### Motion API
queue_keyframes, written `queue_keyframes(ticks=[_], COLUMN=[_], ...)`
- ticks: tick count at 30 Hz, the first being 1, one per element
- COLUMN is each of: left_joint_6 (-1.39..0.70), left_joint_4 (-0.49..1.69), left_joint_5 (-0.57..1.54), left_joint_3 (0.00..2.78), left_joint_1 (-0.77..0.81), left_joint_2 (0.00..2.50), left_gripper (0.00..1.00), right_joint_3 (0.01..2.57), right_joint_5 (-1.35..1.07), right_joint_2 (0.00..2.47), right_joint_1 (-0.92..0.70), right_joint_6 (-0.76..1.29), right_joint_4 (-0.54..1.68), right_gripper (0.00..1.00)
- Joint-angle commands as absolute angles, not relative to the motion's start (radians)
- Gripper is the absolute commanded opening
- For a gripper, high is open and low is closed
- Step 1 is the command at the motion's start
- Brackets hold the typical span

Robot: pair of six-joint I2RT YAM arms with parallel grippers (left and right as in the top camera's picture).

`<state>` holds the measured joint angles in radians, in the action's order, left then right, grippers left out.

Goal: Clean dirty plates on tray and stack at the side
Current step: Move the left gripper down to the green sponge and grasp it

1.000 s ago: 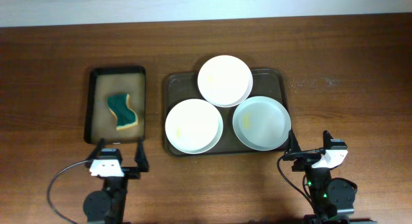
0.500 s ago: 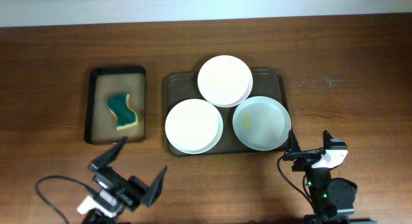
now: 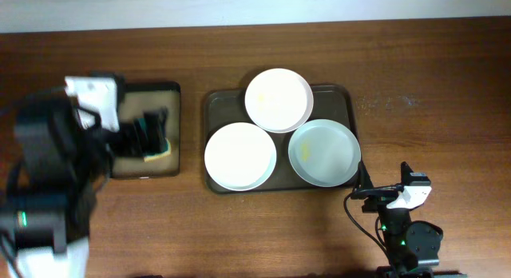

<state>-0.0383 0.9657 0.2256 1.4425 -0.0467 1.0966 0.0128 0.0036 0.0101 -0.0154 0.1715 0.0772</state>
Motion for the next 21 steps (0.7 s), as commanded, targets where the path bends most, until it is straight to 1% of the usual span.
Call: queue_keyframes(ticks=[1, 9, 13, 15, 16, 20, 21], left_joint_6=[-0.194, -0.195, -0.252, -0.254, -0.253, -0.253, -0.253], left_joint_4=[1.033, 1.129, 1.128, 1.134, 1.136, 1.135, 1.130], left_joint_5=[0.086, 0.088, 0.089, 0.089, 0.089, 0.089, 0.089], left_joint_3=[1.593, 1.607, 1.607, 1.607, 1.607, 1.607, 1.607], left_joint_1=[-0.103, -0.127, -0.160, -0.174, -0.178, -0.179, -0.179], left_joint_2=[1.284, 1.611, 1.773, 1.848, 1.881, 1.995, 2.034], left_gripper=[0.99, 1.00, 1.00, 0.93, 0.93, 0.95, 0.98], right_joint_3=[0.006, 0.006, 0.006, 0.006, 0.006, 0.006, 0.006], right_joint_5=[0.013, 0.012, 0.012, 0.013, 0.012, 0.012, 0.013], right_joint_2=[0.004, 0.004, 0.003, 0.004, 0.003, 0.004, 0.004], right_joint_1=[-0.012, -0.012, -0.012, -0.012, -0.012, -0.012, -0.012], right_joint_6=[0.162, 0.162, 0.162, 0.162, 0.162, 0.162, 0.162], right_joint_4=[0.082, 0.082, 0.082, 0.082, 0.082, 0.082, 0.082], right_gripper=[0.98, 0.98, 0.98, 0.98, 0.98, 0.98, 0.98])
